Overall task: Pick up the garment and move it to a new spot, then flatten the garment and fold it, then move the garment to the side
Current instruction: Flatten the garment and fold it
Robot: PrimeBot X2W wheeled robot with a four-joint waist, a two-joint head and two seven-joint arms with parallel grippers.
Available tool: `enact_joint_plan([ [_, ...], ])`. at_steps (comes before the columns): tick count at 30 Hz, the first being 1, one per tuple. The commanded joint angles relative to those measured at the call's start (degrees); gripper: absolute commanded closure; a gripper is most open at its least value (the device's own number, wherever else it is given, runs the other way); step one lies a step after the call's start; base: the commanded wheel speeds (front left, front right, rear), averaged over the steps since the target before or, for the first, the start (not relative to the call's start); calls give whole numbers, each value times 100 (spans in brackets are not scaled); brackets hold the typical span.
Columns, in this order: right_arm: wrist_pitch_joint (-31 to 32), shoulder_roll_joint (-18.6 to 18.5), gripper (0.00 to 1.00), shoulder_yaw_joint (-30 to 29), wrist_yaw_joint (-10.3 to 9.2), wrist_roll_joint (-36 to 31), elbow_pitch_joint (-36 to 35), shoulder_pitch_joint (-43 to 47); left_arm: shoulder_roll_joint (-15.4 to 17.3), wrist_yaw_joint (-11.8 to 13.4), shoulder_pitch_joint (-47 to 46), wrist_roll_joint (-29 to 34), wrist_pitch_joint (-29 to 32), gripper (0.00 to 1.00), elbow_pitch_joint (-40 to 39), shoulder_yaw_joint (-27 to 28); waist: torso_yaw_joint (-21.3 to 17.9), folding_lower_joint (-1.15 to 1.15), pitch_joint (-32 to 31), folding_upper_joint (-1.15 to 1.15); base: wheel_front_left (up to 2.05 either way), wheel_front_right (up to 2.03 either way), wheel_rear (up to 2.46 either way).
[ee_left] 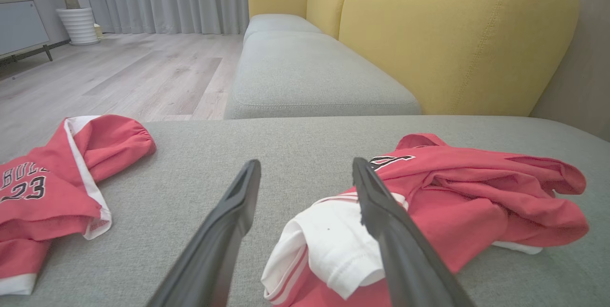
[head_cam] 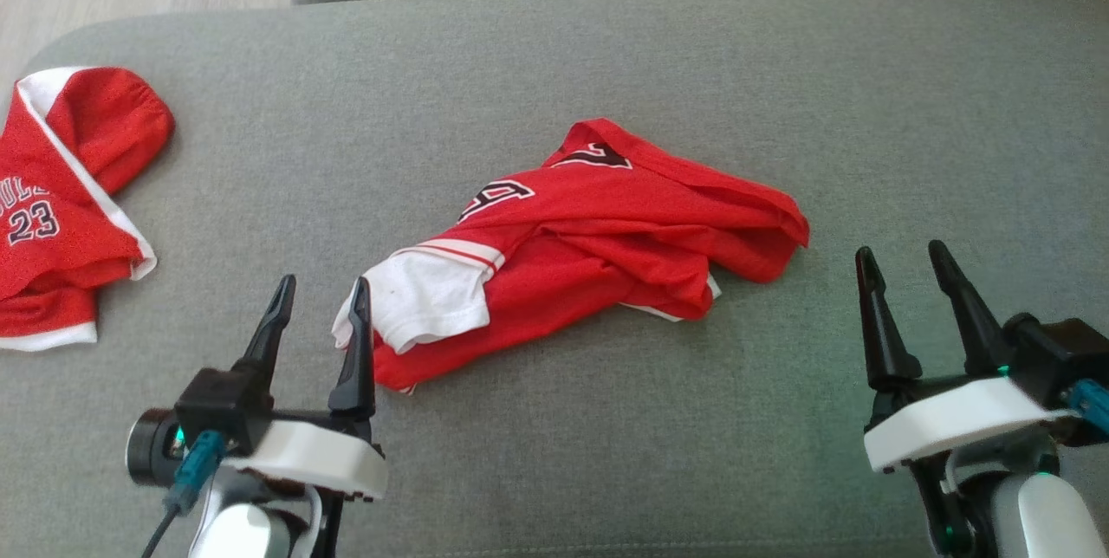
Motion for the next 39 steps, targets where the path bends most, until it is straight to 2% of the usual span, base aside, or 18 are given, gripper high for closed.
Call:
enact_joint_plan([
  [1,68,-25,0,137,43,-33,-193,-105,74,31,-264,-1,-51,0,-184,154,32,0,32,0,0,0,0],
  [5,194,-25,0,149,43,-82,117,-192,57,-5,-408,8,-60,0,-185,98,160,0,190,0,0,0,0],
  [14,187,-57,0,314,43,-362,1559,-941,-150,-121,-860,12,-203,0,-8,-78,598,0,732,0,0,0,0],
  [20,69,-131,0,399,43,-516,2398,-1465,-291,-170,-1082,26,-299,0,143,-149,744,0,961,0,0,0,0],
  [21,76,-134,7,415,43,-471,2523,-1529,-304,-178,-1106,23,-309,0,170,-149,752,0,972,0,0,0,0],
  [22,57,-155,57,425,43,-449,2610,-1587,-314,-185,-1124,22,-319,0,193,-147,758,0,983,0,0,0,0],
  [23,8,-174,100,412,43,-426,2659,-1633,-320,-190,-1139,22,-328,0,213,-143,759,0,989,0,0,0,0],
  [28,-227,-233,100,383,43,-347,2459,-1637,-323,-195,-1142,27,-357,0,268,-100,706,0,953,0,0,0,0],
  [32,-304,-300,100,370,43,-330,1828,-1526,-319,-175,-1103,48,-367,0,261,-71,593,0,898,0,0,0,0],
  [39,-84,-444,100,122,43,-368,691,-1507,-292,-195,-1103,63,-374,0,227,-46,403,0,885,0,0,0,0],
])
